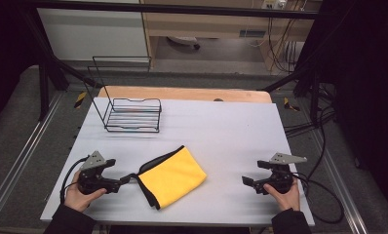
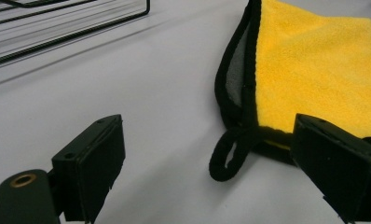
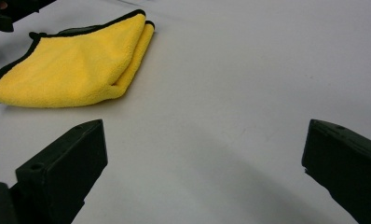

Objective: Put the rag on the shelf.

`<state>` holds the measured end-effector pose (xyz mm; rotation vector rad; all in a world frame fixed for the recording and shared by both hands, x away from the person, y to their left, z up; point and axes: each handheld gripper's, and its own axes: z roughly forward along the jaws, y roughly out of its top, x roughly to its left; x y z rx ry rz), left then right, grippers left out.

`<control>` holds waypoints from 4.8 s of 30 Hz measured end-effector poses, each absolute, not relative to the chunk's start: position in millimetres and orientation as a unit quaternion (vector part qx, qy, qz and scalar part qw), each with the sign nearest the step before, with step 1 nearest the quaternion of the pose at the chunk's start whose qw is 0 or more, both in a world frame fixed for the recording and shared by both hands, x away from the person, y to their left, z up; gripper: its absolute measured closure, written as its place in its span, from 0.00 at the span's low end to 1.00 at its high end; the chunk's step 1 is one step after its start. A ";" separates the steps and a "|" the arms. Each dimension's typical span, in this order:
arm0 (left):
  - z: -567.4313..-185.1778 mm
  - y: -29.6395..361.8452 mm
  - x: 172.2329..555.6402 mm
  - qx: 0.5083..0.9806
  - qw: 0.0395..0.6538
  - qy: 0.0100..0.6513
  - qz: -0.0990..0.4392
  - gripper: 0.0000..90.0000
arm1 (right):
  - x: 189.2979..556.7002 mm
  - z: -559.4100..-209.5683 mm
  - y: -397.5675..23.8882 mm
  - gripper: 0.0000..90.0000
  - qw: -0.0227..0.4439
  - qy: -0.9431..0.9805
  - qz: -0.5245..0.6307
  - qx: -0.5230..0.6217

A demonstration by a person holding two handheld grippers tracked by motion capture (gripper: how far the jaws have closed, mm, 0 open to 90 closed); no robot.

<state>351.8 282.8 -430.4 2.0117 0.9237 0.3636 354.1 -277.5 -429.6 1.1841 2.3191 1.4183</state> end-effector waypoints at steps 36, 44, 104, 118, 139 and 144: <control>-443.5 224.0 385.9 0.841 0.369 0.390 0.063 0.59 | 356.7 -431.8 -258.0 0.02 0.092 0.794 0.447 0.401; -445.7 220.8 384.9 0.838 0.368 0.398 0.061 0.62 | 360.8 -426.9 -235.1 0.04 0.086 0.796 0.447 0.399; -433.6 222.1 347.4 0.834 0.353 0.417 0.084 0.85 | 464.0 -433.7 -32.0 0.90 0.065 0.864 0.411 0.284; -433.8 222.8 347.4 0.836 0.356 0.406 0.099 0.80 | 444.4 -412.4 -39.6 0.37 0.134 0.848 0.413 0.303; -438.3 223.2 363.2 0.843 0.344 0.404 0.092 0.81 | 325.6 -422.9 -36.9 0.42 0.021 0.854 0.446 0.266; -437.7 220.5 362.9 0.844 0.339 0.405 0.097 0.84 | 314.4 -433.2 -23.1 0.50 0.015 0.863 0.439 0.248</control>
